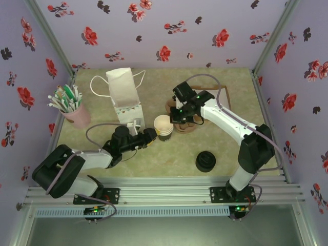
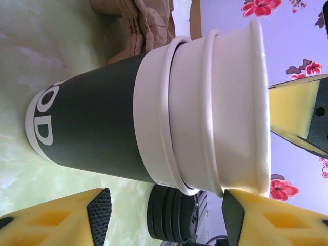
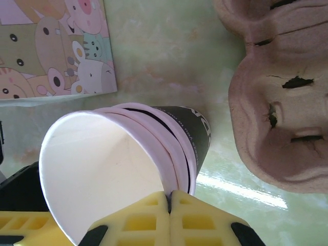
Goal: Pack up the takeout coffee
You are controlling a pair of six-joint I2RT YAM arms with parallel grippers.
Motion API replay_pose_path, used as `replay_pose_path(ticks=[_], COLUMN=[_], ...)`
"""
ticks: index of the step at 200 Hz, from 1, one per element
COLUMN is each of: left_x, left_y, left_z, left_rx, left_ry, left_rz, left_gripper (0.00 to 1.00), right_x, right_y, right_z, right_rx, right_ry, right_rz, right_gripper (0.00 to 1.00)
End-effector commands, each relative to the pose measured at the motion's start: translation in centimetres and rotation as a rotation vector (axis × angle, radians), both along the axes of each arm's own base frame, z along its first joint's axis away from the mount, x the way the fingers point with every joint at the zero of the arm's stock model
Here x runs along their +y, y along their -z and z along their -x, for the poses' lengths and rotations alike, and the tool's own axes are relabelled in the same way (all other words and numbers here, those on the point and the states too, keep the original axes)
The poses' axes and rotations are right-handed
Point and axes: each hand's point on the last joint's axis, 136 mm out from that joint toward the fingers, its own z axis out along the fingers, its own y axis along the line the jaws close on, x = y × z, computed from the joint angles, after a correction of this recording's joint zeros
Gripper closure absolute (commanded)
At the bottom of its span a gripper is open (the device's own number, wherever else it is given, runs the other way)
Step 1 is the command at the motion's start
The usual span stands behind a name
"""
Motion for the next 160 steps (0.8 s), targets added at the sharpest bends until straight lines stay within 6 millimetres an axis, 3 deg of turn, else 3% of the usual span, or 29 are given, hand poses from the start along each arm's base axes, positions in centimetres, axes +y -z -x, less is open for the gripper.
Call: replay_pose_path(ticks=[1,160], left_x=[0.3,0.5], left_y=[-0.4,0.0], left_z=[-0.3,-0.5], left_rx=[-0.04,-0.038], left_ry=[-0.008,-0.018], left_rz=[-0.032,-0.063], left_gripper=[0.39,0.39], right_x=[0.5,0.4], right_y=[-1.5,-3.2], right_z=[0.3,1.4], right_rx=[-0.006,0.003], right_ry=[0.003,0.004], right_rz=[-0.068,-0.165], right_gripper=[1.0,1.0])
